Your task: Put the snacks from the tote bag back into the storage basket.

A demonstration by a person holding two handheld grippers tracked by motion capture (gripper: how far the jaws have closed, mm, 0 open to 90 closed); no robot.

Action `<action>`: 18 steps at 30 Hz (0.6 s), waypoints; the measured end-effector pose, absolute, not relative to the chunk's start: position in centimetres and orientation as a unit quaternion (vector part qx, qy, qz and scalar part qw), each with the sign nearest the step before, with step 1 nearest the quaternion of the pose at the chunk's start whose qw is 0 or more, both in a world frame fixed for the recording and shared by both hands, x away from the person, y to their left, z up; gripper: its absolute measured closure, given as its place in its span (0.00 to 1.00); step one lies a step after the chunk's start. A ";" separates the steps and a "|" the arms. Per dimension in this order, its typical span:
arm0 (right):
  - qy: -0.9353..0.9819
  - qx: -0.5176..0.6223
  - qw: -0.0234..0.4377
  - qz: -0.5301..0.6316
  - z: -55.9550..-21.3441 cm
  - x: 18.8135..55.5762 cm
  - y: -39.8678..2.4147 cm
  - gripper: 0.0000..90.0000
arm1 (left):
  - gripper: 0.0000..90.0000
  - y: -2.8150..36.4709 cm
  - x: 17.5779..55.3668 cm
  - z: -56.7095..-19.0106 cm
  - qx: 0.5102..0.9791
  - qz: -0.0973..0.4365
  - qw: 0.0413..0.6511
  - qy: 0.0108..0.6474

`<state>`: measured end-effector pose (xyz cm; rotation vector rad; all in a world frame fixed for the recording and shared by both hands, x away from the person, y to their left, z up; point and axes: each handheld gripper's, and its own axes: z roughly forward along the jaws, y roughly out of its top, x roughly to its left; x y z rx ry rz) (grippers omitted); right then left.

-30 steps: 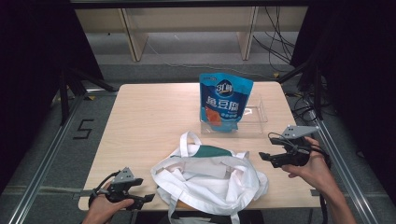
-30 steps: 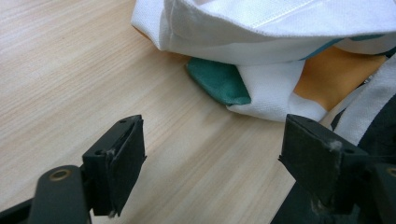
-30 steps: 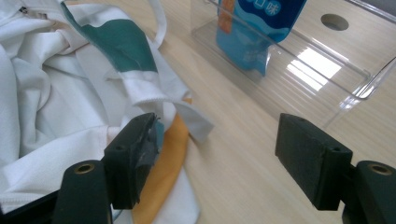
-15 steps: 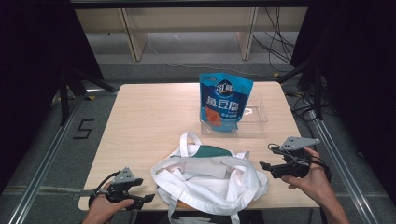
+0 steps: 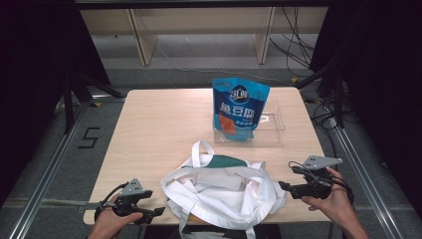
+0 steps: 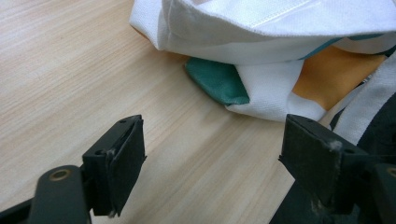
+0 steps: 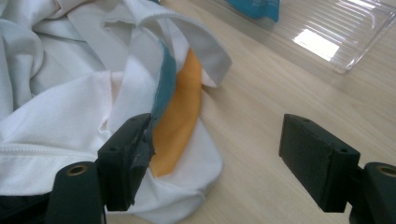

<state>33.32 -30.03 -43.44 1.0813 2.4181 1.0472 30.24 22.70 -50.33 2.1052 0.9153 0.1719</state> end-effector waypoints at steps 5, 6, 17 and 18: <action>0.841 0.374 0.156 0.359 -43.9 32.9 -30.5 0.27 | 0.23 22.7 30.2 -50.3 0.834 0.068 0.409 0.364; 0.840 0.377 0.153 0.360 -43.8 32.8 -30.5 0.27 | 0.23 22.6 30.2 -50.4 0.832 0.064 0.408 0.370; 0.834 0.390 0.150 0.359 -44.8 30.8 -30.9 0.18 | 0.23 22.7 30.2 -50.3 0.837 0.069 0.406 0.362; 0.834 0.384 0.157 0.364 -45.1 30.8 -30.9 0.18 | 0.23 22.7 30.2 -50.3 0.836 0.069 0.406 0.362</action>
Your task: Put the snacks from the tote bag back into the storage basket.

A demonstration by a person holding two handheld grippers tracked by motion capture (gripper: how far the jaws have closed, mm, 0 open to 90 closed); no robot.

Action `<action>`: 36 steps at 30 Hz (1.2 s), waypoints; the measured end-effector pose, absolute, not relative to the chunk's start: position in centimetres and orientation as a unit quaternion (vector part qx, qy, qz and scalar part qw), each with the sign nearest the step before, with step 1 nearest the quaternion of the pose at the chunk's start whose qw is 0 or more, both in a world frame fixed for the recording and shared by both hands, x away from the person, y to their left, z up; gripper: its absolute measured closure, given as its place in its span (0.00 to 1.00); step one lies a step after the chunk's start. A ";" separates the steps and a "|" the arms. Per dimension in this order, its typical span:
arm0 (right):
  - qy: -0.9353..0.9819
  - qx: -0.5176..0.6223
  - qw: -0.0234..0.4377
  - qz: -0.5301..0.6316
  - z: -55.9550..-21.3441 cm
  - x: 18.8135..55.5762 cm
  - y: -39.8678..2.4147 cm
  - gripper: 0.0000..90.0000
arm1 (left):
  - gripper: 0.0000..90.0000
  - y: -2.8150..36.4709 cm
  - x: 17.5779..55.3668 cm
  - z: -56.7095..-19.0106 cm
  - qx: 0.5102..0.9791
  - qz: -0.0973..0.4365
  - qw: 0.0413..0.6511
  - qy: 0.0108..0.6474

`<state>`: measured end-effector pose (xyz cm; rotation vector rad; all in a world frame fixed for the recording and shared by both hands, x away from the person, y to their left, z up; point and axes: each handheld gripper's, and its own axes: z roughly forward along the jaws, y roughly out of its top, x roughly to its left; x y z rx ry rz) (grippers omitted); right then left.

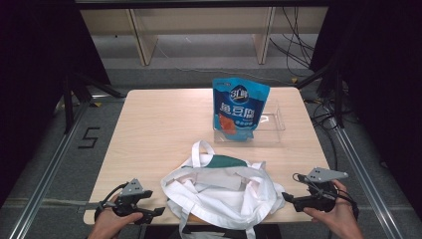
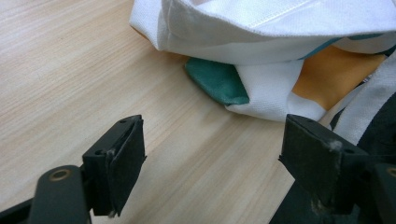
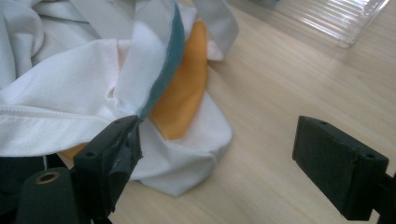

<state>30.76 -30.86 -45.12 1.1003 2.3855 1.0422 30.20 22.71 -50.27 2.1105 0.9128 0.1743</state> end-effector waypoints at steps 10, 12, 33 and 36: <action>0.836 0.384 0.149 0.362 -46.7 29.7 -31.0 0.18 | 0.23 22.7 30.1 -50.3 0.832 0.074 0.414 0.362; 0.835 0.389 0.148 0.360 -46.9 29.5 -31.1 0.19 | 0.23 22.7 30.1 -50.3 0.831 0.073 0.410 0.368; 0.838 0.401 0.147 0.339 -48.3 29.1 -31.3 0.20 | 0.23 22.9 30.1 -50.1 0.837 0.073 0.402 0.364; 0.843 0.388 0.160 0.337 -48.4 29.3 -31.5 0.20 | 0.23 23.0 30.2 -50.0 0.841 0.077 0.401 0.355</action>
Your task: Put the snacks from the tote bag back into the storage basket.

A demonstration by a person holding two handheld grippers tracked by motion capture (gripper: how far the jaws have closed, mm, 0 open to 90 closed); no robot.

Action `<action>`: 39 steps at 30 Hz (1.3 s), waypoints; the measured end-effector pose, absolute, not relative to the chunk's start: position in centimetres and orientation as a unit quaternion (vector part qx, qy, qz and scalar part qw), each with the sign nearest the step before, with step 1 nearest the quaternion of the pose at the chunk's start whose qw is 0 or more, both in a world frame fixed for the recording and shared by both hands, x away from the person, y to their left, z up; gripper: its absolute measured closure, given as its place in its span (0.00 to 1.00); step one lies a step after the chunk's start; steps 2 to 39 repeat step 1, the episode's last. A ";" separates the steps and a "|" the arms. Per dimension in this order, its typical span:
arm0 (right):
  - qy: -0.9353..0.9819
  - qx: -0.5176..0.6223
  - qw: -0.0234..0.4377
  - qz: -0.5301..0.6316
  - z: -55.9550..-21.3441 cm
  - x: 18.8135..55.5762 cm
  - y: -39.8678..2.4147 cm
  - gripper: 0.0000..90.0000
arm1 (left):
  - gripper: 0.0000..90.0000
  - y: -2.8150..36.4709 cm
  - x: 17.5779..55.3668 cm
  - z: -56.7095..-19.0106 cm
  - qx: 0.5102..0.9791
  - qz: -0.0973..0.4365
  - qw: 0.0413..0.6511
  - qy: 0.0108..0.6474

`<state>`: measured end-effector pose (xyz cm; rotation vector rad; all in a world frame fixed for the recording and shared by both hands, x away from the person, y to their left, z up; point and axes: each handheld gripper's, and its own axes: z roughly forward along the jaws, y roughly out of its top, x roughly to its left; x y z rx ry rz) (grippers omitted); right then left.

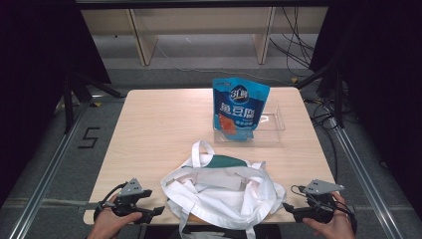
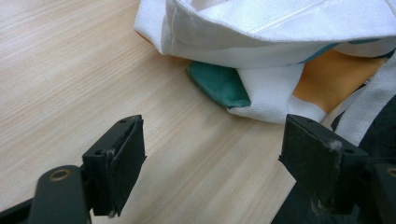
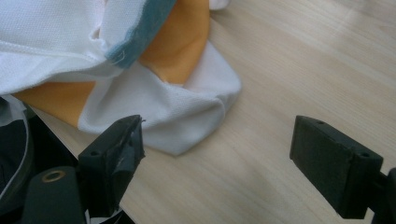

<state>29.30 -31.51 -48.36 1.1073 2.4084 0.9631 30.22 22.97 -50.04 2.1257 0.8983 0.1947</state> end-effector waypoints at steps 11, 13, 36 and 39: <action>0.843 0.387 0.158 0.337 -48.4 29.3 -31.5 0.20 | 0.23 23.0 30.2 -50.0 0.841 0.077 0.401 0.355; 0.843 0.387 0.158 0.337 -48.4 29.3 -31.5 0.20 | 0.23 23.0 30.2 -50.0 0.841 0.077 0.401 0.355; 0.843 0.387 0.158 0.337 -48.4 29.3 -31.5 0.20 | 0.23 23.0 30.2 -50.0 0.841 0.077 0.401 0.355; 0.843 0.387 0.158 0.337 -48.4 29.3 -31.5 0.20 | 0.23 23.0 30.2 -50.0 0.841 0.077 0.401 0.355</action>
